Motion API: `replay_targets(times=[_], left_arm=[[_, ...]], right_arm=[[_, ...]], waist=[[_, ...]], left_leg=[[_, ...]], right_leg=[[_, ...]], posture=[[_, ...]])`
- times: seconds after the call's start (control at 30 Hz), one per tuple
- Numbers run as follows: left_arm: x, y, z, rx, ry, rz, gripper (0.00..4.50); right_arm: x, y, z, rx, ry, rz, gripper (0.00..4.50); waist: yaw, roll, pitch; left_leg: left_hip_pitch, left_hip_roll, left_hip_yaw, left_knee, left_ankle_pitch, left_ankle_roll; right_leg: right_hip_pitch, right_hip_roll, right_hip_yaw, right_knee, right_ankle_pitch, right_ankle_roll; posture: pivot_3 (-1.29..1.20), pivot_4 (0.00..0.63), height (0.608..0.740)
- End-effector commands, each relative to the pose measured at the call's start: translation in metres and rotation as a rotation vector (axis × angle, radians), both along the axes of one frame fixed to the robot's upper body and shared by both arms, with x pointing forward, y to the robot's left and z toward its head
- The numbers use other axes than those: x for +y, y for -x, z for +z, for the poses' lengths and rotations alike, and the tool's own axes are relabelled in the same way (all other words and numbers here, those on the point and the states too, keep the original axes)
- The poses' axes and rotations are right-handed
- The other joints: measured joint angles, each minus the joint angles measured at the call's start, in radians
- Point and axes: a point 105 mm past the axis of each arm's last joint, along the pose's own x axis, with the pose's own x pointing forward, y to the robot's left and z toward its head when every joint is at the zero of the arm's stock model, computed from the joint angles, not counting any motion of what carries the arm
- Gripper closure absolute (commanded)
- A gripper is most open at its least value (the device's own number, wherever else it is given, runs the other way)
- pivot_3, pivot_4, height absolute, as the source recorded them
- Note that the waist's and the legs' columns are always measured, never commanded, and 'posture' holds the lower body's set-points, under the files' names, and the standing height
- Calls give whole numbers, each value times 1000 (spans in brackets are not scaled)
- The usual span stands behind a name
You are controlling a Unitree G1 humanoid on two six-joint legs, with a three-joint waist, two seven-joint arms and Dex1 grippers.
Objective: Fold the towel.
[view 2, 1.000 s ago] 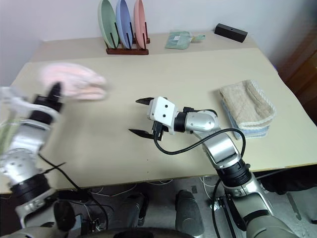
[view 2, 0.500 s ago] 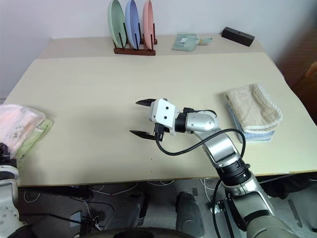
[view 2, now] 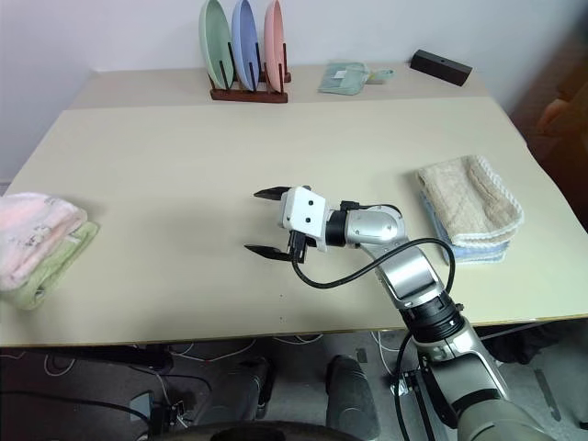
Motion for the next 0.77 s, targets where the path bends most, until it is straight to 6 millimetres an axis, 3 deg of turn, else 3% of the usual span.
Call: replay_targets(times=[0.03,0.07,0.13,0.2,0.27,0.5,0.77], left_arm=[[-100,-59,28,191,-477,-443,21],[-116,-65,23,217,-514,-509,21],[-126,-69,20,231,-539,-554,21],[-168,-84,-7,334,-704,-729,21],[-195,-90,-26,360,-754,-842,21],[-211,-96,-51,368,-764,-950,21],[-217,-97,-56,358,-766,-979,21]], right_arm=[[-22,-24,17,16,-101,-154,0],[-27,-29,17,20,-109,-187,0],[-30,-33,17,25,-116,-212,0],[-57,-47,14,97,-159,-343,0],[-82,-54,7,157,-174,-442,0],[-128,-53,-11,234,-177,-613,0],[-135,-48,-19,258,-154,-641,0]], waist=[[10,-4,-1],[17,-2,0],[9,5,-1],[-6,5,-1],[-12,6,0],[-28,6,0],[-25,6,0]], left_leg=[[-1,0,-3,0,1,-1],[-1,0,-4,1,1,-2],[0,-1,0,1,1,-1],[1,-1,3,-1,0,2],[1,0,4,-4,-1,1],[0,8,5,-10,0,0],[0,8,6,-7,0,0]], right_leg=[[1,1,-3,0,0,-1],[2,1,-4,0,-1,-3],[3,-1,0,-3,0,-5],[2,-2,2,-3,0,-4],[-1,0,2,-2,2,-1],[-6,4,2,-2,3,-1],[-4,4,2,-2,3,-1]], posture=[[0,150,738],[0,150,738],[0,150,738],[0,150,738],[0,150,738],[0,150,738],[0,150,738]])
